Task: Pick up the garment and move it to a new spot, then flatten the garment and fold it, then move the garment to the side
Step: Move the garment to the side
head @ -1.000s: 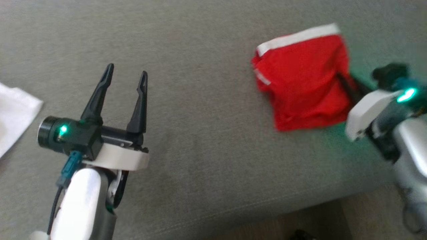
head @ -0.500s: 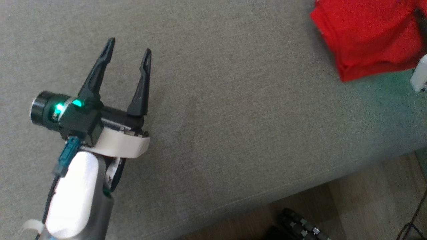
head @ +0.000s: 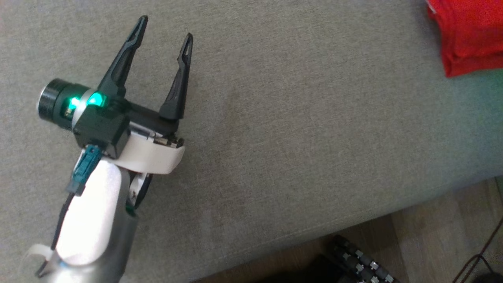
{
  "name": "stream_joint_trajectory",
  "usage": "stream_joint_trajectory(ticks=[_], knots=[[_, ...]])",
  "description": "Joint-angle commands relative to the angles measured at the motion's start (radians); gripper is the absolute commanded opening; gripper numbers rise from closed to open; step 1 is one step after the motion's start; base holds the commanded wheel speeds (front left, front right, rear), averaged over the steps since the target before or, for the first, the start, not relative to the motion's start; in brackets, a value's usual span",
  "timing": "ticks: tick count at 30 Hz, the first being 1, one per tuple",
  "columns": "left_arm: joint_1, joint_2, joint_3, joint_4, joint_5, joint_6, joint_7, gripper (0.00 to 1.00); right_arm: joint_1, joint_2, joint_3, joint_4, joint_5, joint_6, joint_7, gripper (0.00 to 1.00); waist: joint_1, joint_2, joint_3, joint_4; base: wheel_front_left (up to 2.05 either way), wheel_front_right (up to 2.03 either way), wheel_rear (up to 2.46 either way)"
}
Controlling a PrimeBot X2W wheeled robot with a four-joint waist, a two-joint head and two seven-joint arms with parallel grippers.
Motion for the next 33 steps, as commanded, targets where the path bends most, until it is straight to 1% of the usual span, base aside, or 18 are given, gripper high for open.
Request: stream_joint_trajectory(ticks=[1,8,9,11,12,13,14,19,22,25,28,33], knots=[[-0.022,0.013,0.019,-0.034,0.008,-0.004,-0.003,1.00,0.007,-0.026,-0.014,-0.019,-0.007,-0.001,-0.004,0.00,-0.0001,0.0000,0.006,0.006,0.00,0.00,0.00],[-0.042,0.007,0.006,-0.020,-0.005,-0.009,-0.010,1.00,0.001,-0.002,-0.086,0.036,-0.064,-0.001,-0.030,0.00,-0.0001,0.0000,0.024,0.036,0.00,0.00,0.00],[-0.044,0.007,0.006,-0.017,-0.007,-0.008,-0.011,1.00,0.000,0.001,-0.092,0.043,-0.074,-0.001,-0.037,0.10,-0.0001,0.0000,0.026,0.040,0.00,0.00,0.00],[-0.046,0.005,0.006,-0.013,-0.011,-0.006,-0.012,1.00,0.000,0.010,-0.110,0.057,-0.090,-0.001,-0.048,0.34,-0.0001,0.0000,0.029,0.048,0.00,0.00,0.00],[-0.047,0.004,0.006,-0.010,-0.013,-0.005,-0.013,1.00,0.000,0.015,-0.122,0.063,-0.098,-0.001,-0.054,0.42,-0.0001,0.0000,0.029,0.052,0.00,0.00,0.00],[-0.048,0.003,0.006,-0.008,-0.015,-0.005,-0.013,1.00,0.001,0.023,-0.144,0.071,-0.107,-0.001,-0.053,0.83,-0.0001,0.0000,0.029,0.057,0.00,0.00,0.00],[-0.048,0.003,0.007,-0.006,-0.017,-0.003,-0.014,1.00,0.003,0.033,-0.169,0.077,-0.122,-0.001,-0.045,1.00,-0.0001,0.0000,0.028,0.059,0.00,0.00,0.00],[-0.038,0.002,0.010,0.004,-0.025,0.005,-0.016,1.00,0.024,0.097,-0.242,0.040,-0.172,-0.001,-0.068,1.00,-0.0001,0.0000,0.009,0.059,0.00,0.00,0.00],[-0.028,0.003,0.012,0.011,-0.031,0.007,-0.016,1.00,0.058,0.124,-0.270,-0.004,-0.178,-0.001,-0.117,1.00,-0.0001,0.0000,-0.013,0.060,0.00,0.00,0.00],[-0.005,0.005,0.018,0.022,-0.037,0.015,-0.016,1.00,0.109,0.170,-0.290,-0.060,-0.168,-0.001,-0.162,1.00,-0.0001,0.0000,-0.047,0.060,0.00,0.00,0.00],[0.029,0.005,0.031,0.035,-0.048,0.029,-0.016,1.00,0.172,0.234,-0.285,-0.144,-0.161,-0.001,-0.203,1.00,-0.0001,0.0000,-0.086,0.063,0.00,0.00,0.00],[0.094,-0.003,0.064,0.054,-0.074,0.061,-0.016,1.00,0.290,0.349,-0.239,-0.288,-0.159,-0.001,-0.254,1.00,-0.0001,0.0000,-0.159,0.083,0.00,0.00,0.00]])
